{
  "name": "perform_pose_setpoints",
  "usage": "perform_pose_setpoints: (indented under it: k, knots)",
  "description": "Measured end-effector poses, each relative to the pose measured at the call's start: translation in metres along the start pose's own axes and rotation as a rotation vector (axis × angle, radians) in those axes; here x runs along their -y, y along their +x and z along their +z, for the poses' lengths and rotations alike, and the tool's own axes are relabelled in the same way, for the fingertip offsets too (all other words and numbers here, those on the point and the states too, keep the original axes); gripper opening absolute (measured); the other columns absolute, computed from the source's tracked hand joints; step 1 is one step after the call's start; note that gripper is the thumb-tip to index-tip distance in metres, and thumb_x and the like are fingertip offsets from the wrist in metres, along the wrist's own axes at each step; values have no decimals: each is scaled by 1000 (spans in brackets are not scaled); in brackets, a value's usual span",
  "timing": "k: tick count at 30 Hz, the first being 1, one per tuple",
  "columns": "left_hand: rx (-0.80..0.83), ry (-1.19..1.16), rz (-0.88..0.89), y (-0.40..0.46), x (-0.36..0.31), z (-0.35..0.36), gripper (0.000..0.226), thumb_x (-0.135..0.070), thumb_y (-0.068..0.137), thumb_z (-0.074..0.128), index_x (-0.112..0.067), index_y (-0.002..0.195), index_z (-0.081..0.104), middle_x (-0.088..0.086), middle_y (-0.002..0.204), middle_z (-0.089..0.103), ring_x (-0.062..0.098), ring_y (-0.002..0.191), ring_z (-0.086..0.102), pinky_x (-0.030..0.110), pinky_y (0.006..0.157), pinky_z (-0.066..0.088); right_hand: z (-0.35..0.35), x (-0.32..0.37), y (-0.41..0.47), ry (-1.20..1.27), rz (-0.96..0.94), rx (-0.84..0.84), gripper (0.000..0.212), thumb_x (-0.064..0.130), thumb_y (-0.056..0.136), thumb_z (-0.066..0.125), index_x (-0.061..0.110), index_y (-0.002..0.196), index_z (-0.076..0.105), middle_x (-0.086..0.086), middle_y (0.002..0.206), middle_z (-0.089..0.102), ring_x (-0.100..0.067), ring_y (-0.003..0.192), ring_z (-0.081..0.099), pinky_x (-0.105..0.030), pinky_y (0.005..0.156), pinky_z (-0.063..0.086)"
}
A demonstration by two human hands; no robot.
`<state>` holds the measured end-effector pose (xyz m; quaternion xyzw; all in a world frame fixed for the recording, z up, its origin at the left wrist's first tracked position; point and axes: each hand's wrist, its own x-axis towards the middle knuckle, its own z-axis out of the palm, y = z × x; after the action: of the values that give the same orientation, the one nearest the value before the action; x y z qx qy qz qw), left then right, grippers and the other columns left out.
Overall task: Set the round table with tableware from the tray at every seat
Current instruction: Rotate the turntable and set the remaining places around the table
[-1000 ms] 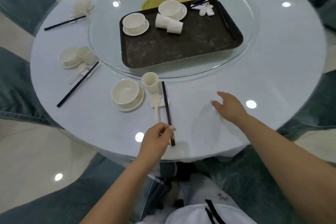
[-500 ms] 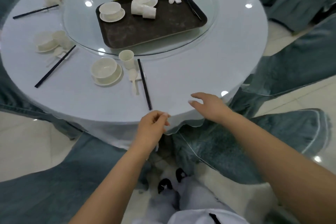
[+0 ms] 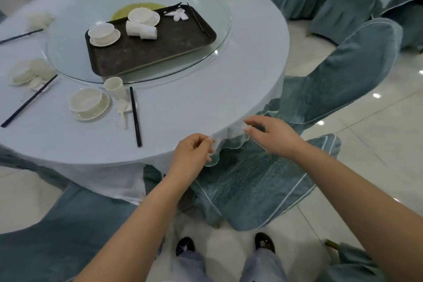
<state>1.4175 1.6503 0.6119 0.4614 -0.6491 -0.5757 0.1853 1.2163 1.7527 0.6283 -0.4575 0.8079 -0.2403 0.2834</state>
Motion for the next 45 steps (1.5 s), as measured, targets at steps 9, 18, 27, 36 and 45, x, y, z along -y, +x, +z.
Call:
perform_pose_setpoints:
  k: [9, 18, 27, 36, 45]
  knots:
    - [-99, -61, -31, -7, -44, 111, 17, -26, 95, 59, -18, 87, 71, -9, 68, 71, 0, 53, 59, 15, 58, 49, -86, -78, -3, 4, -65, 34, 42, 45, 98, 50, 24, 133, 58, 8, 132, 61, -10, 114, 56, -26, 92, 41]
    - [-121, -33, -23, 20, -57, 130, 20, -27, 96, 56, -18, 85, 71, -9, 71, 72, 1, 53, 59, 20, 63, 49, -114, -98, 34, 38, -53, 38, 39, 42, 97, 52, 23, 131, 60, 8, 129, 62, -6, 114, 54, -23, 90, 39]
    - [-159, -57, -67, 76, -70, 141, 22, -25, 96, 57, -19, 81, 71, -12, 64, 69, 1, 51, 58, 26, 67, 52, -122, -99, 89, 53, -101, 85, 42, 46, 96, 51, 26, 131, 59, 11, 129, 62, 0, 108, 52, -22, 92, 38]
    - [-326, -76, -130, 144, -103, 197, 21, -31, 96, 55, -24, 87, 73, -9, 76, 72, 0, 55, 61, 23, 65, 47, -170, -131, 185, 29, -225, 218, 43, 47, 97, 49, 25, 132, 59, 12, 132, 60, -4, 120, 52, -21, 96, 37]
    - [-606, -268, -241, 214, -147, 310, 20, -31, 96, 56, -23, 86, 73, -8, 73, 71, -1, 51, 59, 14, 54, 49, -257, -195, 281, -83, -375, 406, 43, 46, 98, 48, 23, 132, 59, 11, 132, 60, -5, 120, 53, -20, 94, 37]
